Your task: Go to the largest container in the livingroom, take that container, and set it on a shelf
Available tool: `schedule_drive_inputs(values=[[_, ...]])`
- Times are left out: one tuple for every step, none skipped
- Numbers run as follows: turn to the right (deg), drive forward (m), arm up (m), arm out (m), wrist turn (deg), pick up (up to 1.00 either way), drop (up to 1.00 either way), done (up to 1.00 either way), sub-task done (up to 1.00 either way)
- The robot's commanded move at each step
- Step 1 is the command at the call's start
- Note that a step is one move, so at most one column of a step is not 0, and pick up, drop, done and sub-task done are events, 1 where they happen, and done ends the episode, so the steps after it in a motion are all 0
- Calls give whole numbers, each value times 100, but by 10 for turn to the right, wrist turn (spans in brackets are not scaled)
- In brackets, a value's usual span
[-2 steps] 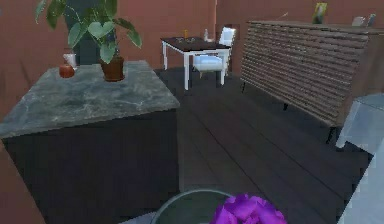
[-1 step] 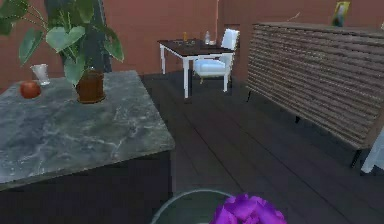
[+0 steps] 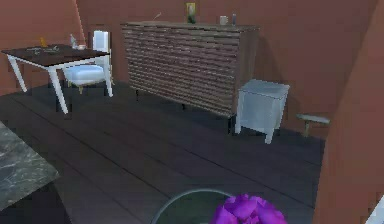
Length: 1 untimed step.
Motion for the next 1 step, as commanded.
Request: schedule_drive_inputs(values=[[0,55,0,0,0,0,0,0,0]])
